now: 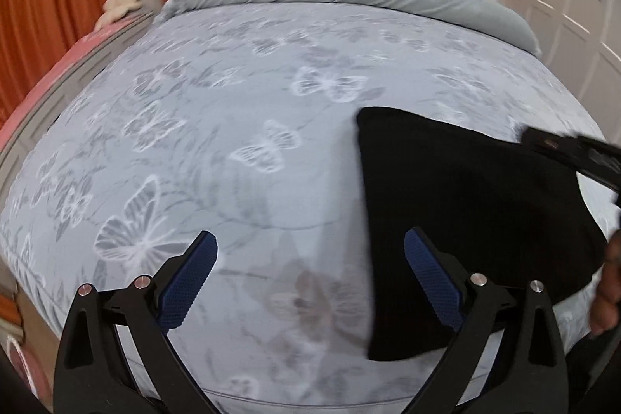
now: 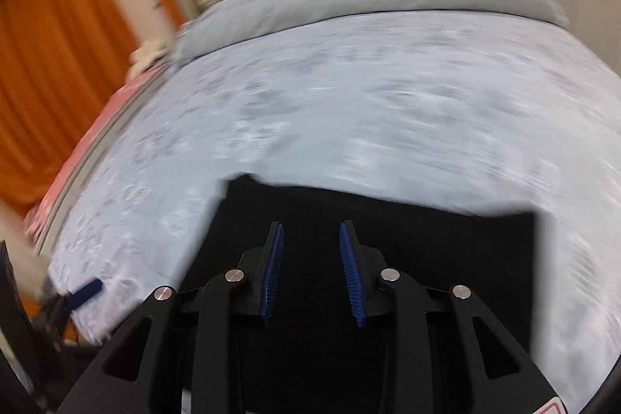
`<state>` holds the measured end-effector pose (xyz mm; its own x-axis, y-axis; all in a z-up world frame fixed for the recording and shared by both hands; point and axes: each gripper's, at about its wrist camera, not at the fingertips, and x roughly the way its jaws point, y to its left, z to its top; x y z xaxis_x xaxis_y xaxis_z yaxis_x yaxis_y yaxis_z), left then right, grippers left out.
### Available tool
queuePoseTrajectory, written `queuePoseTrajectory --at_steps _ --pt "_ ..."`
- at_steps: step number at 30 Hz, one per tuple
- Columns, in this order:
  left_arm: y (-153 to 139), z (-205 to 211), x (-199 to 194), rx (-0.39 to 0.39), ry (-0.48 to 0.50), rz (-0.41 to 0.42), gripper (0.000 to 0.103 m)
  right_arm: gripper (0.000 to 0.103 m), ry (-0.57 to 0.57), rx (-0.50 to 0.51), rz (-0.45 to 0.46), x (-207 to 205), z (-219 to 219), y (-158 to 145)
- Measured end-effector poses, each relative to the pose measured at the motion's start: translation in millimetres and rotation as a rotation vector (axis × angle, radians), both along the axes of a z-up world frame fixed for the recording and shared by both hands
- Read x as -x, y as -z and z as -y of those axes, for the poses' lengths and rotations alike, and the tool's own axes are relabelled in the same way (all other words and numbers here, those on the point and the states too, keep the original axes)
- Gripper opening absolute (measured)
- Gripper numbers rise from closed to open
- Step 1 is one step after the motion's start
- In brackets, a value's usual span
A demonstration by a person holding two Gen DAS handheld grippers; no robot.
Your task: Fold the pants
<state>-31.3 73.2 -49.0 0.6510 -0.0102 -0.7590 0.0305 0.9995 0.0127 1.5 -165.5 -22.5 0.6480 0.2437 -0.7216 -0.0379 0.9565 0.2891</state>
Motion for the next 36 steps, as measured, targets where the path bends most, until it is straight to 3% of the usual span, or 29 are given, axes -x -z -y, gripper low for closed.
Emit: queuePoseTrajectory --at_steps 4,6,8,14,16,17,20,22,25,28,31,33,36 --pt "2 29 5 -0.023 0.069 -0.002 0.095 0.029 0.112 0.013 -0.066 47 60 25" --pt "3 42 8 -0.042 0.089 0.002 0.095 0.018 0.123 0.058 -0.107 61 75 41" --pt "6 54 9 -0.054 0.107 -0.002 0.095 0.017 0.099 0.100 -0.108 64 78 50" --pt "12 76 12 -0.086 0.117 -0.005 0.095 0.029 0.107 0.065 -0.036 90 84 35" --pt "13 80 13 -0.090 0.116 -0.006 0.095 0.048 0.128 0.041 -0.055 93 90 38" --pt "14 81 14 -0.096 0.117 -0.006 0.095 0.048 0.130 0.029 -0.070 94 90 41" --pt "16 83 14 -0.114 0.117 -0.009 0.095 0.039 0.088 0.028 -0.091 87 80 48" --pt "17 83 14 -0.118 0.113 -0.013 0.095 0.022 0.086 0.085 -0.077 86 73 46" --pt "17 81 14 -0.116 0.106 -0.016 0.095 0.008 0.088 0.058 -0.013 96 75 30" --pt "17 77 15 -0.111 0.099 -0.015 0.095 0.008 0.117 0.028 0.025 109 86 20" --pt "20 75 14 -0.119 0.098 -0.024 0.095 0.015 0.109 0.007 -0.109 94 90 51" --pt "22 74 13 -0.124 0.096 -0.029 0.095 0.019 0.091 0.016 -0.082 93 87 45" --pt "23 69 12 -0.114 0.088 -0.039 0.095 0.047 0.122 0.006 -0.049 100 93 41"
